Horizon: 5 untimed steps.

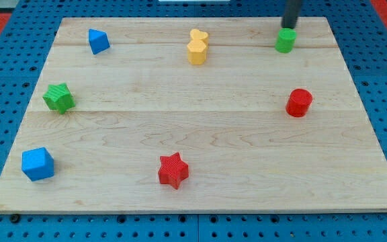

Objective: Push the green circle into the right of the yellow blocks

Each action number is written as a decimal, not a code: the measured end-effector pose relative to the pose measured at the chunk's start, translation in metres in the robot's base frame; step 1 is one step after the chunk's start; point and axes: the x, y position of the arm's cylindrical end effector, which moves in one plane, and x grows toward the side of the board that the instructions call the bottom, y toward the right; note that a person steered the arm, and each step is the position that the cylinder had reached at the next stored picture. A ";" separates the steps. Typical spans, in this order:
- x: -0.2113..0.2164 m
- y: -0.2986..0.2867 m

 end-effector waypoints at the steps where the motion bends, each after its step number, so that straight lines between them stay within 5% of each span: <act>1: 0.022 0.032; 4: 0.052 -0.042; 5: 0.053 -0.115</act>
